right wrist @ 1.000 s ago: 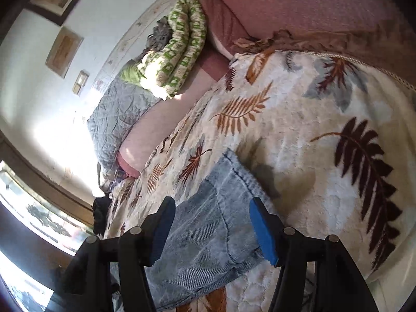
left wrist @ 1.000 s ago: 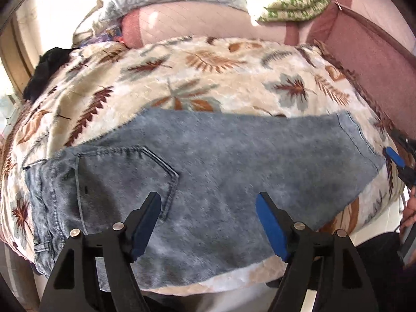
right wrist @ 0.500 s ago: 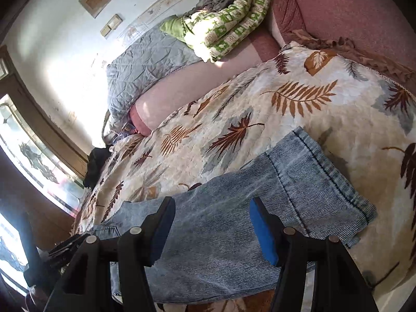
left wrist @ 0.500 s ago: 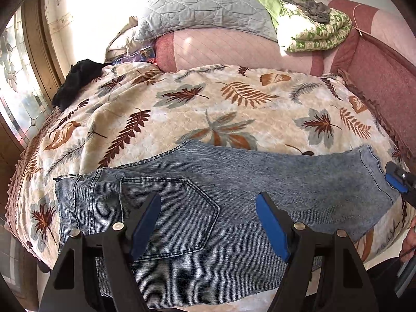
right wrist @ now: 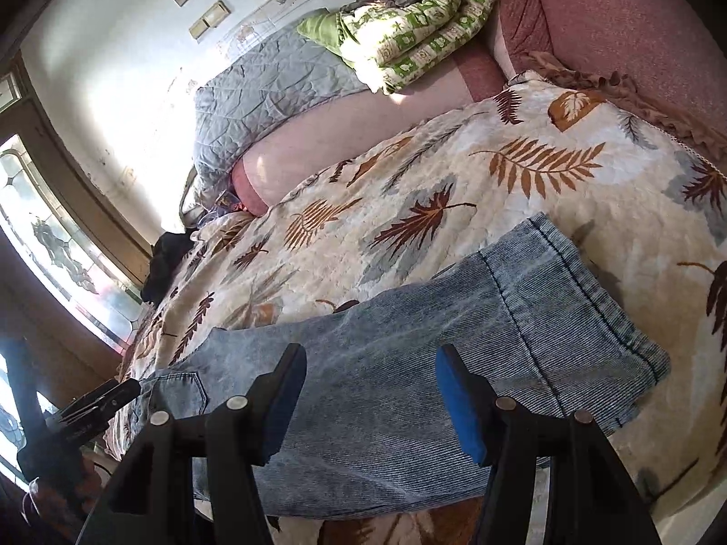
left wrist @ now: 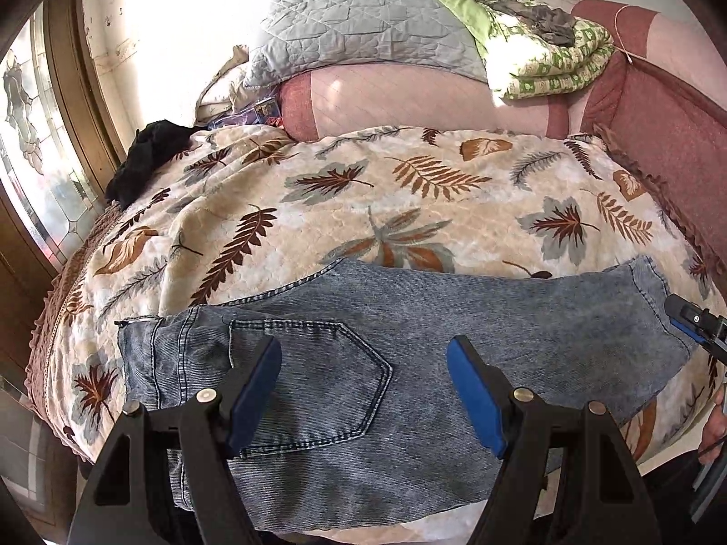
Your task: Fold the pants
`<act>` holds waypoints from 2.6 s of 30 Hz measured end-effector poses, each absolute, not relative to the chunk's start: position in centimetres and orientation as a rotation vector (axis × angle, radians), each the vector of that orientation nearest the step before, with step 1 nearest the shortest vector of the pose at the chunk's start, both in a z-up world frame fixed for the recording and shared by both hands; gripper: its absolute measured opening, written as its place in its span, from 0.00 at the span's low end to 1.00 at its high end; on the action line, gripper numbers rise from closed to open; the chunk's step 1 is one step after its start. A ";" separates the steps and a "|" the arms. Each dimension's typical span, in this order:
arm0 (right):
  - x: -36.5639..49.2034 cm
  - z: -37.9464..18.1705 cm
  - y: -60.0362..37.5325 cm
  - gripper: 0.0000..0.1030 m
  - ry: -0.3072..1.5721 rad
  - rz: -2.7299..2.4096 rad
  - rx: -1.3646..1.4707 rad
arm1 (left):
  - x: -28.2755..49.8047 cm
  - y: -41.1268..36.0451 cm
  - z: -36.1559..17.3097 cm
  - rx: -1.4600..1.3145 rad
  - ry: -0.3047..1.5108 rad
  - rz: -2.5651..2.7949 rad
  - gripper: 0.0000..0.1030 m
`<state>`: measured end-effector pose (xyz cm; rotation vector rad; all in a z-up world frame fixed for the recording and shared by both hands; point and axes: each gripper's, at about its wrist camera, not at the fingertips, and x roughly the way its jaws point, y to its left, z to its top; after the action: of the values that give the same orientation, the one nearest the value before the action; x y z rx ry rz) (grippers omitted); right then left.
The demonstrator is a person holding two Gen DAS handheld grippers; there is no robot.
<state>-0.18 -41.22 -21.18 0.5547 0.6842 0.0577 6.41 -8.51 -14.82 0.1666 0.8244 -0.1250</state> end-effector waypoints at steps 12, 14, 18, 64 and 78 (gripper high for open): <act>-0.5 -21.4 -41.9 0.61 0.687 0.054 0.570 | 5.9 -9.4 -14.4 0.191 0.813 -0.130 0.74; -0.5 -21.4 -42.0 0.61 0.687 0.058 0.576 | 5.9 -9.6 -14.4 0.195 0.813 -0.131 0.74; -0.4 -21.4 -41.9 0.61 0.691 0.066 0.575 | 5.9 -9.9 -14.4 0.202 0.813 -0.133 0.74; 0.2 -21.6 -40.9 0.61 0.720 0.107 0.563 | 6.0 -10.4 -14.7 0.243 0.805 -0.123 0.74; 0.8 -21.5 -39.7 0.61 0.732 0.121 0.543 | 6.1 -9.8 -14.8 0.242 0.802 -0.108 0.74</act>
<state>0.80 -39.72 -21.54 0.5432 0.7324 0.1211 6.14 -9.81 -14.82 0.2415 0.8021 -0.1082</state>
